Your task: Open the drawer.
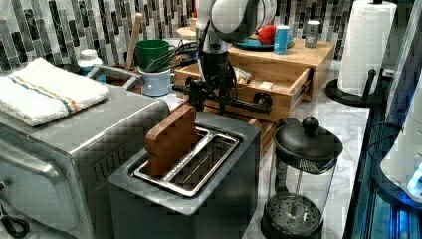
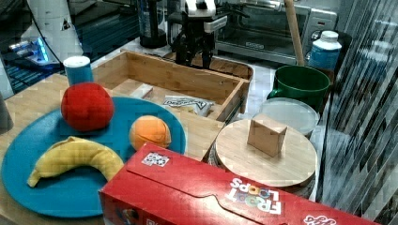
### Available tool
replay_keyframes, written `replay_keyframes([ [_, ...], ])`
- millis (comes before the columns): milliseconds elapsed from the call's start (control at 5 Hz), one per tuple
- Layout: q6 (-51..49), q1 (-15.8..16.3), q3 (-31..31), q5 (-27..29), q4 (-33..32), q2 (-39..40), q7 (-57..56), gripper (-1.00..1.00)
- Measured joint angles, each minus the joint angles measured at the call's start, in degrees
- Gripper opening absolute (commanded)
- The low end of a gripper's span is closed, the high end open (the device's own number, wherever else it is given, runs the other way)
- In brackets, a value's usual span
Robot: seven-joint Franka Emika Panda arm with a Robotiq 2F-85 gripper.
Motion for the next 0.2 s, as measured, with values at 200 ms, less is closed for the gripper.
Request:
replay_keyframes([
  [200,-2.0,-0.6,0.2,1.6,0.9,0.1,-0.3,1.00],
])
